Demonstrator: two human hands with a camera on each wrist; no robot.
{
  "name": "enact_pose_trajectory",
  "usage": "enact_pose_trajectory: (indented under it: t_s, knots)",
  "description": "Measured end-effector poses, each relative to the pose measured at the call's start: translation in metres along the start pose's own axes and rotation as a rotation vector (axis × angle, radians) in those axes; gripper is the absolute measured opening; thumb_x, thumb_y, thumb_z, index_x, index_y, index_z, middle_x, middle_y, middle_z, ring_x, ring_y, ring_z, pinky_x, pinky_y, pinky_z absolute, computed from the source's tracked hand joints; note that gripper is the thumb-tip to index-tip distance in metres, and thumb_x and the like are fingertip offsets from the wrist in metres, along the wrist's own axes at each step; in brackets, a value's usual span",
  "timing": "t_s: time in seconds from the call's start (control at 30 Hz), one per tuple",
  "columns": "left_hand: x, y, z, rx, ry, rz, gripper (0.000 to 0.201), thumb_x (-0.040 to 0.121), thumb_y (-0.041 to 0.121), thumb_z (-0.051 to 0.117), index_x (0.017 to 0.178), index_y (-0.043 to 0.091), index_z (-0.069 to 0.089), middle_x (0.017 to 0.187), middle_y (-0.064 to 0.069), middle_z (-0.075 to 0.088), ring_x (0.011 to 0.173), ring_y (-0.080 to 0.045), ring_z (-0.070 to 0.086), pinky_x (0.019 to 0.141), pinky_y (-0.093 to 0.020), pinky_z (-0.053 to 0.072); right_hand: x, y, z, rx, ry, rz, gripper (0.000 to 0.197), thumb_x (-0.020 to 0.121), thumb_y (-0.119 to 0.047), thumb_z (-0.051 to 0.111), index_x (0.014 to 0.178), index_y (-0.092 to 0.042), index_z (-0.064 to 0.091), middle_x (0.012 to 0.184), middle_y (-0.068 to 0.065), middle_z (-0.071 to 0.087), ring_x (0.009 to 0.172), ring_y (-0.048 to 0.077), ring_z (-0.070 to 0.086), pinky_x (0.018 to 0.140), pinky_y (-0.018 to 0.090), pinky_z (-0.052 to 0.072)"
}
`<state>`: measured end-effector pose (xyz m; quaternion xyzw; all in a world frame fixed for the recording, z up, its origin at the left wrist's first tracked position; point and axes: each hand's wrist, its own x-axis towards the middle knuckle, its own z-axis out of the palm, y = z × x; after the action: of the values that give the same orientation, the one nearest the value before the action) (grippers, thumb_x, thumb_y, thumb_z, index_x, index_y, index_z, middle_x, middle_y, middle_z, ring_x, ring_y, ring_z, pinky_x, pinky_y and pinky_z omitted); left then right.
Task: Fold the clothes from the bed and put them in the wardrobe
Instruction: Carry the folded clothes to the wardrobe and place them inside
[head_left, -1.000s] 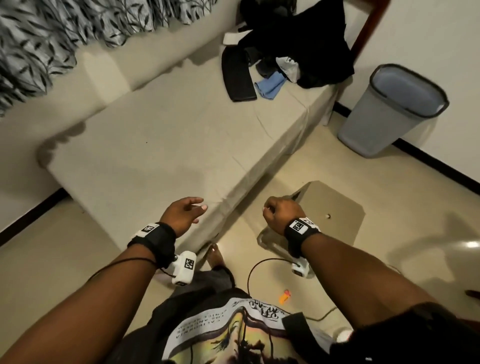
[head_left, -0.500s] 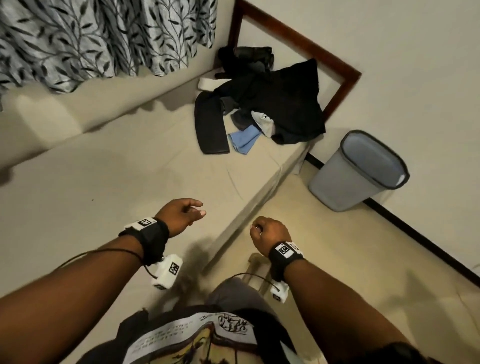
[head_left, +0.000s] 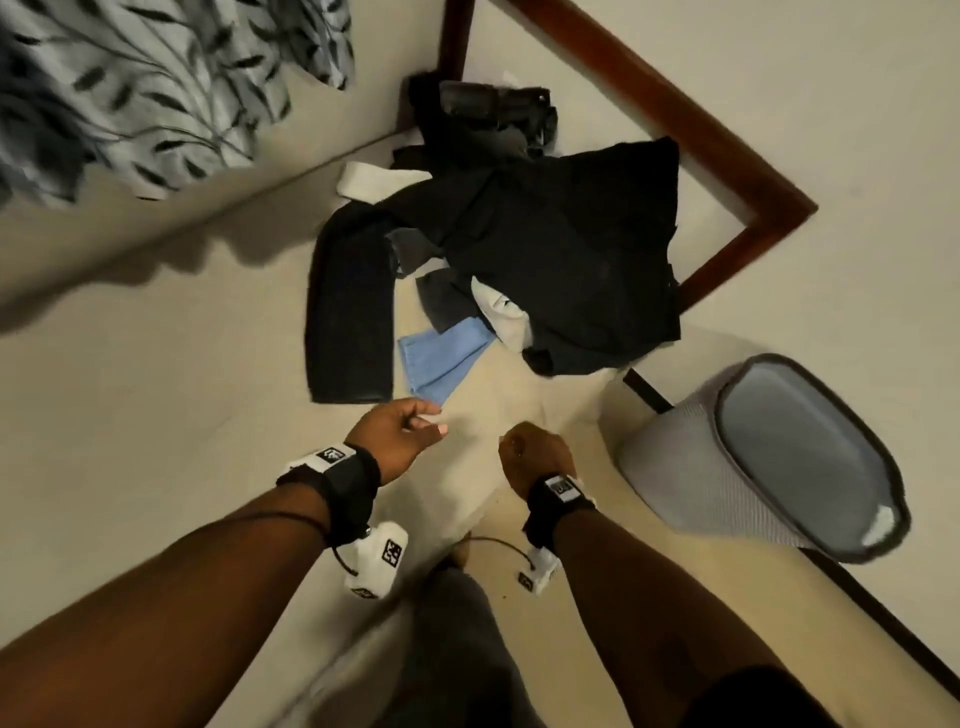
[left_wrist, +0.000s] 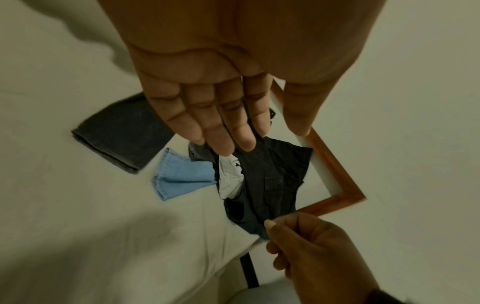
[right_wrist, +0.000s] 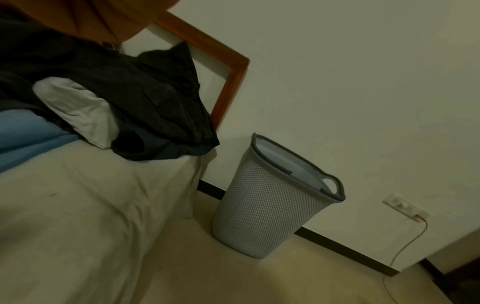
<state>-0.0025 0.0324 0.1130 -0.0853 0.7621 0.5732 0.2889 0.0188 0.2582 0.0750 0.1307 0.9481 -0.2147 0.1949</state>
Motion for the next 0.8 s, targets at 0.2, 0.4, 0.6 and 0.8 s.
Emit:
enact_pose_trajectory:
  t_s: [0.2,0.4,0.6,0.8]
  knots:
    - [0.143,0.051,0.051,-0.111,-0.010,-0.051,0.039,0.064,0.051,0.082,0.096,0.032,0.072,0.102,-0.001,0.076,0.099,-0.023,0.071,0.098,-0.041,0.053,0.171,0.058,-0.049,-0.041,-0.081,0.077,0.029,0.098,-0.039,0.055,0.113,-0.018,0.069,0.115,0.006,0.071,0.108,0.030,0.065,0.091,0.034,0.048]
    - [0.221,0.037,0.076,-0.181,0.000,-0.130,0.017,0.089,0.012,0.074,0.098,0.026,0.070,0.101,0.000,0.073,0.101,-0.023,0.067,0.089,-0.033,0.050,0.333,0.103,-0.083,0.075,-0.089,0.262,0.063,0.079,-0.054,0.079,0.132,-0.027,0.060,0.156,0.007,0.041,0.138,0.033,0.045,0.121,0.039,0.029]
    - [0.230,-0.032,0.062,-0.055,0.104,-0.289,0.020,0.079,0.023,0.086,0.092,0.033,0.074,0.088,0.003,0.077,0.085,-0.018,0.070,0.093,-0.042,0.055,0.432,0.111,-0.128,0.071,-0.123,0.323,0.062,0.082,-0.056,0.075,0.137,-0.035,0.059,0.167,0.005,0.018,0.148,0.037,0.027,0.123,0.049,0.024]
    - [0.203,-0.049,0.037,0.046,0.135,-0.390,0.021,0.086,0.028,0.081,0.104,0.031,0.072,0.083,0.005,0.076,0.073,-0.011,0.066,0.092,-0.041,0.055,0.404,0.086,-0.134,0.118,0.106,0.335,0.024,0.090,-0.032,0.059,0.111,-0.020,0.060,0.105,0.012,0.066,0.099,0.037,0.064,0.093,0.047,0.053]
